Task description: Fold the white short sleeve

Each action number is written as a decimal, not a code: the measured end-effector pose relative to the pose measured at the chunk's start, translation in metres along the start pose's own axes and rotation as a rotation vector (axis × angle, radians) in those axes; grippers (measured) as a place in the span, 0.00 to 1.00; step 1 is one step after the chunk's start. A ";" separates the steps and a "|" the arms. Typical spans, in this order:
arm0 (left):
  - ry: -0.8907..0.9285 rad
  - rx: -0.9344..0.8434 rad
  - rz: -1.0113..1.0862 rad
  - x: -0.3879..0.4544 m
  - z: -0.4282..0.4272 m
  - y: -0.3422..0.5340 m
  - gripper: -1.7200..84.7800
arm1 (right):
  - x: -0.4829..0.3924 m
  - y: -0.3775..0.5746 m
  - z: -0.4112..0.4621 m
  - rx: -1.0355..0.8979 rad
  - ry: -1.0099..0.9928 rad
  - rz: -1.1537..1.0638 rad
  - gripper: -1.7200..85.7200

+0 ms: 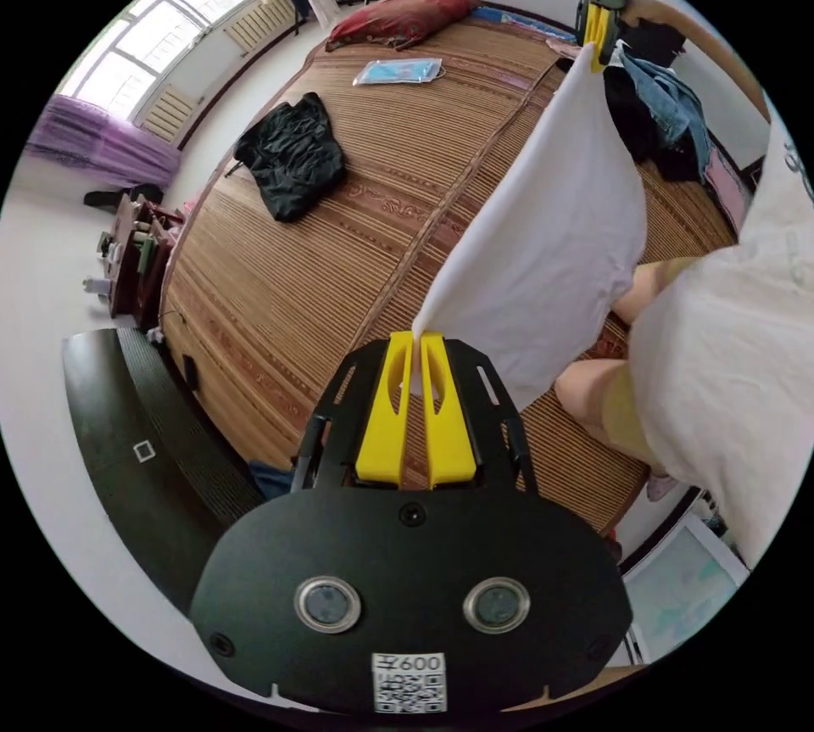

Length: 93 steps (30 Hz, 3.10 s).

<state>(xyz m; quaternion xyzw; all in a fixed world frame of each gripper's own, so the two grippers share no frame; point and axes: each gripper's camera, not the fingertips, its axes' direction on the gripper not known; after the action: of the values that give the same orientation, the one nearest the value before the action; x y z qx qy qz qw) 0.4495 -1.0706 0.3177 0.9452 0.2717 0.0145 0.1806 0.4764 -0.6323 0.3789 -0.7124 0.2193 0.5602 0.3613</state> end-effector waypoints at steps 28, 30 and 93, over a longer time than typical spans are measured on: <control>0.252 0.133 -0.566 -0.195 0.163 0.043 0.02 | 0.262 0.140 0.127 0.414 0.106 0.557 0.01; 0.204 0.148 -0.658 -0.203 0.151 0.066 0.02 | 0.274 0.176 0.127 0.467 0.075 0.626 0.01; 0.824 0.289 -1.026 -0.179 -0.158 0.408 0.05 | -0.014 0.424 0.612 0.639 0.373 -0.046 0.20</control>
<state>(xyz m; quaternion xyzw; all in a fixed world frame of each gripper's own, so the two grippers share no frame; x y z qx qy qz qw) 0.4846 -1.4317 0.6201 0.6283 0.7321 0.2501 -0.0821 -0.2235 -0.4410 0.2103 -0.6582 0.4295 0.3156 0.5318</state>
